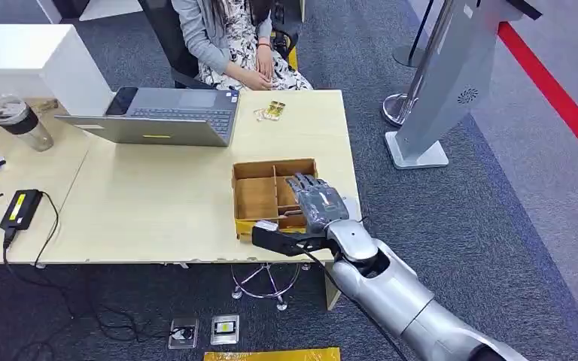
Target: Pass the card to the sensor for recognition and then transmit it.
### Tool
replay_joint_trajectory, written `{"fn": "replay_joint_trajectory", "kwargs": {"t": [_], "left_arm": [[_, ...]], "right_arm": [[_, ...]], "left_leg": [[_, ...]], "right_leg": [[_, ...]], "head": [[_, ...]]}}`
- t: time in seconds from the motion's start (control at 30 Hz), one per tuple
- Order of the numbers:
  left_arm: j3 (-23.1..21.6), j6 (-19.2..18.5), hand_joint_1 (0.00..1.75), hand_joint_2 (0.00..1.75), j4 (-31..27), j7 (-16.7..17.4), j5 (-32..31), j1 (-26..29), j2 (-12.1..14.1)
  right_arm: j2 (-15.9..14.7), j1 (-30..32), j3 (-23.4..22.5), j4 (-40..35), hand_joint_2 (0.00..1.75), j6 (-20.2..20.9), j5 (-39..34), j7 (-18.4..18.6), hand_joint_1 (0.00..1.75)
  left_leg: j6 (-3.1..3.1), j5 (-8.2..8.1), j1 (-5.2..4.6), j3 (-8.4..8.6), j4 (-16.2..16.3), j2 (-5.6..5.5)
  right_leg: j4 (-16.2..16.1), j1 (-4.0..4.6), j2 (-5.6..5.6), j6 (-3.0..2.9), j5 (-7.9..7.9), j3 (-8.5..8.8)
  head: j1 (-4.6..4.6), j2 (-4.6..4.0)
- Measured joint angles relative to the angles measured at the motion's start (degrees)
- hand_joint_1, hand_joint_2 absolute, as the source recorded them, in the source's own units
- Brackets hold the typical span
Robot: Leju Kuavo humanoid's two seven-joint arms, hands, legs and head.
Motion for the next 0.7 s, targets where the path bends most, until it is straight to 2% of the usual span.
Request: {"fn": "replay_joint_trajectory", "kwargs": {"t": [0.7], "left_arm": [[0.0, 0.1, 0.0, 0.0, 0.0, 0.0, 0.2, 0.0, 0.0]], "right_arm": [[0.5, 0.0, 0.0, 2.8, 1.75, -0.9, 0.0, -1.0, 0.0]], "left_leg": [[0.0, 0.0, 0.0, 0.0, 0.0, 0.0]], "right_leg": [[0.0, 0.0, 0.0, 0.0, 0.0, 0.0]], "head": [[-0.02, 0.0]]}}
